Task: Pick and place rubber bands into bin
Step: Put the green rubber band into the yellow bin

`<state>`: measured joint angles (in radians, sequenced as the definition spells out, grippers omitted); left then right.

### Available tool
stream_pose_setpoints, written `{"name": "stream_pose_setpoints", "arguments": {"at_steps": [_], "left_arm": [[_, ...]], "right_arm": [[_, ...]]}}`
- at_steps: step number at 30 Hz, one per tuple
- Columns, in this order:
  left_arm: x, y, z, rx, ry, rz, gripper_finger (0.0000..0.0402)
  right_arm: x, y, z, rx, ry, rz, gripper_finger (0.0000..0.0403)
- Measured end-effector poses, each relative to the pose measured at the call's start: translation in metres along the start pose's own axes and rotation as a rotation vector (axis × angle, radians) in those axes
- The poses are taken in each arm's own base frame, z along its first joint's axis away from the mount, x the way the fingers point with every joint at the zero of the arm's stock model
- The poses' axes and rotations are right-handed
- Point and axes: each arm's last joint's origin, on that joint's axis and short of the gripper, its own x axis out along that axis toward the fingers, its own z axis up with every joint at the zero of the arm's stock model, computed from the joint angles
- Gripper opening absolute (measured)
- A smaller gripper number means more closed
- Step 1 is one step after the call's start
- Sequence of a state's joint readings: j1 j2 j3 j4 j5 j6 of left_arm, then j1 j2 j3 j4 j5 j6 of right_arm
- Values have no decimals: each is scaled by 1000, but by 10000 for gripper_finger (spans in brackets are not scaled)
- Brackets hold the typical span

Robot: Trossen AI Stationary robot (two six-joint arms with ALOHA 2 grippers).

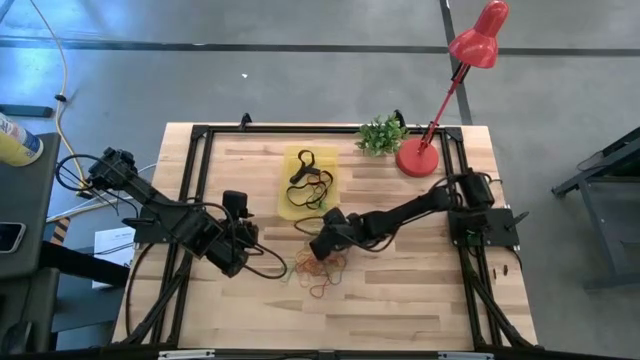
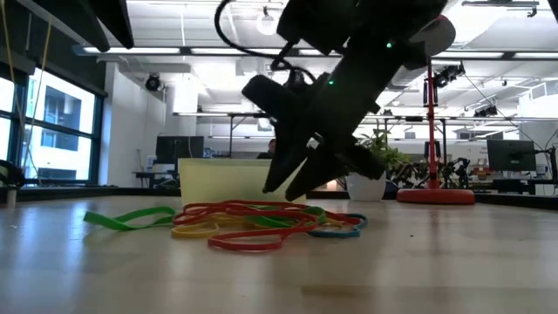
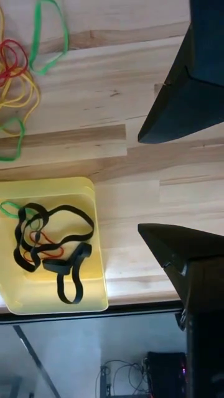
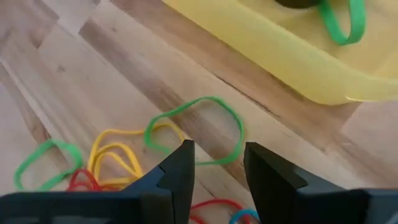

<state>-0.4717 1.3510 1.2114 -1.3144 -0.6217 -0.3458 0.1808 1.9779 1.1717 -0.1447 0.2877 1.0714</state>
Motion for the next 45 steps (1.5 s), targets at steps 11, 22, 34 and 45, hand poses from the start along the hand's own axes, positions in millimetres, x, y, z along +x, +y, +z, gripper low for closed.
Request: {"name": "stream_pose_setpoints", "arguments": {"at_steps": [11, 22, 34, 45], "left_arm": [[0, 0, 0, 0, -1, 3, 211], [0, 1, 0, 9, -8, 24, 211], [0, 1, 1, 7, -11, 24, 211], [0, 1, 1, 6, -11, 24, 211]], "right_arm": [[3, -9, 7, 45, 47, -34, 160], [3, -8, 7, 39, 42, -23, 165], [18, -8, 2, 44, 44, 2, 165], [19, -10, -2, 55, 66, -23, 148]]}}
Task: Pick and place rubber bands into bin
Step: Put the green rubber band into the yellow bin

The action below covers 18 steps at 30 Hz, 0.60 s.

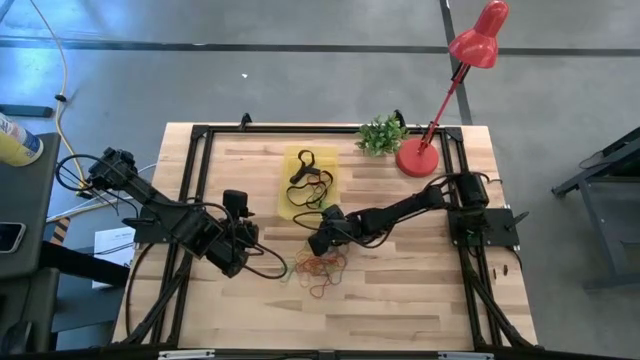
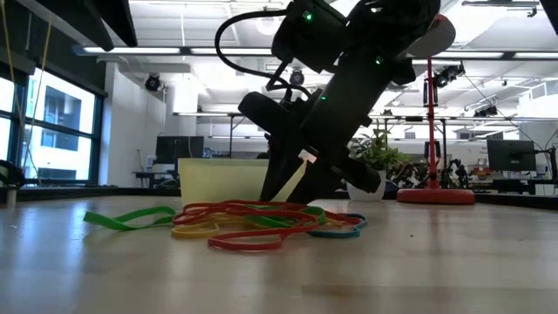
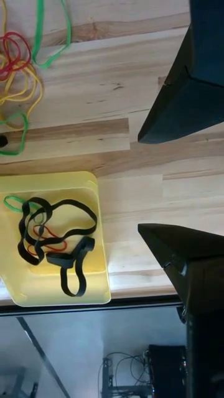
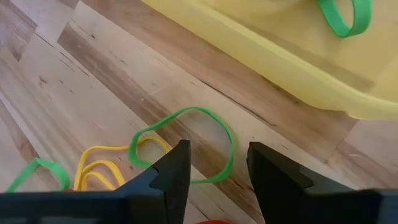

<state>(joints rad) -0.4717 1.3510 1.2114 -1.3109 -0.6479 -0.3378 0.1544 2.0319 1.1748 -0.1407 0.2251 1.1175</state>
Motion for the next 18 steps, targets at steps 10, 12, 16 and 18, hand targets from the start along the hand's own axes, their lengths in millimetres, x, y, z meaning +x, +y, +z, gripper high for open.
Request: {"name": "stream_pose_setpoints", "arguments": {"at_steps": [10, 12, 16, 18], "left_arm": [[0, 0, 0, 0, -5, 14, 211], [0, 0, 0, 0, -6, 15, 211], [0, 1, 0, 0, -6, 18, 211], [0, 0, 0, 0, -6, 18, 211]], "right_arm": [[-2, 1, -11, -29, 22, -19, 68], [-2, 1, -13, -33, 29, -22, 48], [-3, 3, -17, -43, 39, -20, 9], [-3, 4, -19, -48, 33, -22, 4]]}}
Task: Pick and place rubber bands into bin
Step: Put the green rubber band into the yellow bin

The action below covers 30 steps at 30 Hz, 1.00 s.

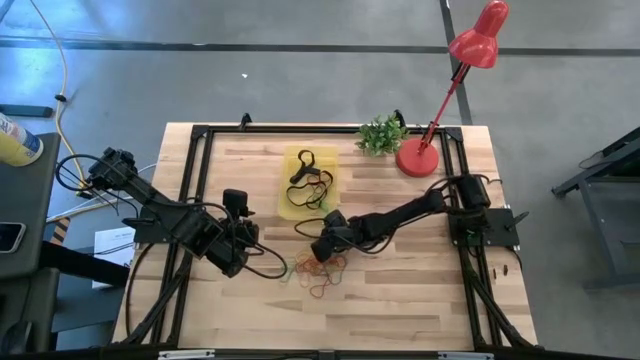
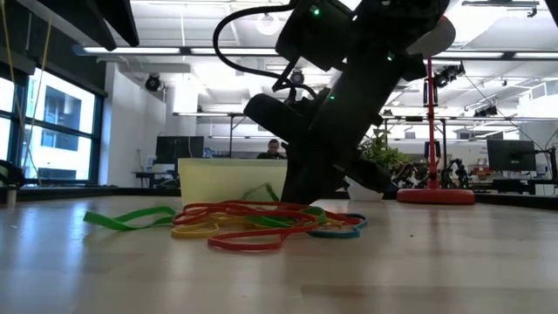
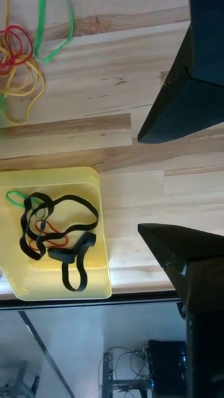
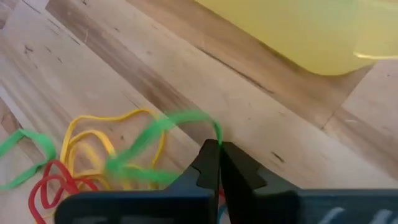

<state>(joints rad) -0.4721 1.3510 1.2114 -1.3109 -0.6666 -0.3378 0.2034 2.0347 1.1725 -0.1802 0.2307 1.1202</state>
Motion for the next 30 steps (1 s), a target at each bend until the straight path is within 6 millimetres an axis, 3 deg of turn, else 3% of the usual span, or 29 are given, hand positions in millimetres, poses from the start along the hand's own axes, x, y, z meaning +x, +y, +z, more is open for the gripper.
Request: {"name": "stream_pose_setpoints", "arguments": {"at_steps": [12, 25, 30], "left_arm": [[0, 0, 0, 1, 0, 4, 211], [0, 1, 0, 1, -14, 48, 211], [0, 2, 0, 1, -19, 61, 211]], "right_arm": [[-18, 9, -6, -78, -35, 29, 2], [-56, 22, 12, -133, -167, 99, 1], [-72, 22, 27, -148, -231, 119, 1]]}}
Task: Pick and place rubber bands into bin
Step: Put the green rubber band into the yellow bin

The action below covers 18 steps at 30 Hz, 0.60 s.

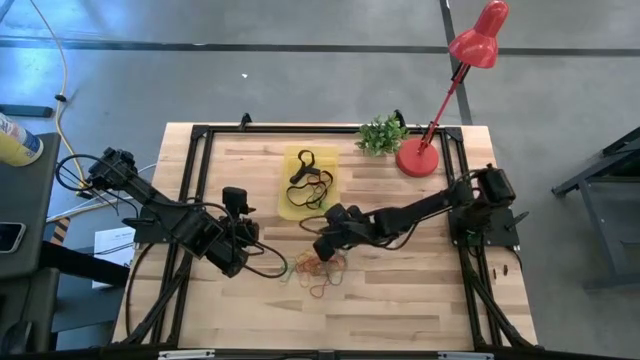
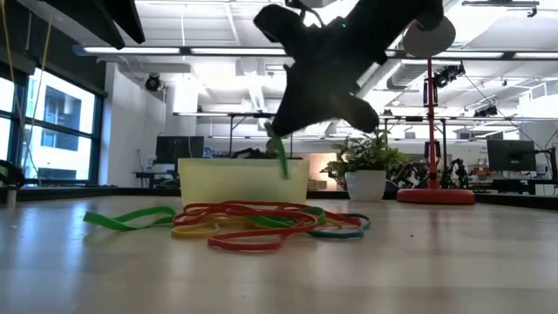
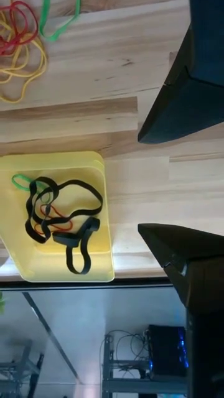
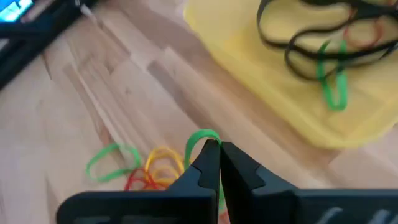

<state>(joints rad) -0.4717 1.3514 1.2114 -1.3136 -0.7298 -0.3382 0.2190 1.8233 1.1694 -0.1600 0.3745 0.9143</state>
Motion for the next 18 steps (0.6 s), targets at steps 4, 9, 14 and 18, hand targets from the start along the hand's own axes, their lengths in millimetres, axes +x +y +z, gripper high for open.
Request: {"name": "stream_pose_setpoints", "arguments": {"at_steps": [4, 9, 14, 18], "left_arm": [[0, 0, 0, 0, -1, 4, 211], [0, 0, 0, -12, -4, 7, 211], [0, 0, 0, -39, -6, 8, 211], [0, 0, 1, -65, -10, 11, 211]], "right_arm": [[-7, -6, 19, -18, -44, 1, 0], [-11, -22, 48, -34, -105, -23, 0], [-3, -47, 77, -36, -127, -49, 0], [5, -72, 96, -26, -114, -69, 0]]}}
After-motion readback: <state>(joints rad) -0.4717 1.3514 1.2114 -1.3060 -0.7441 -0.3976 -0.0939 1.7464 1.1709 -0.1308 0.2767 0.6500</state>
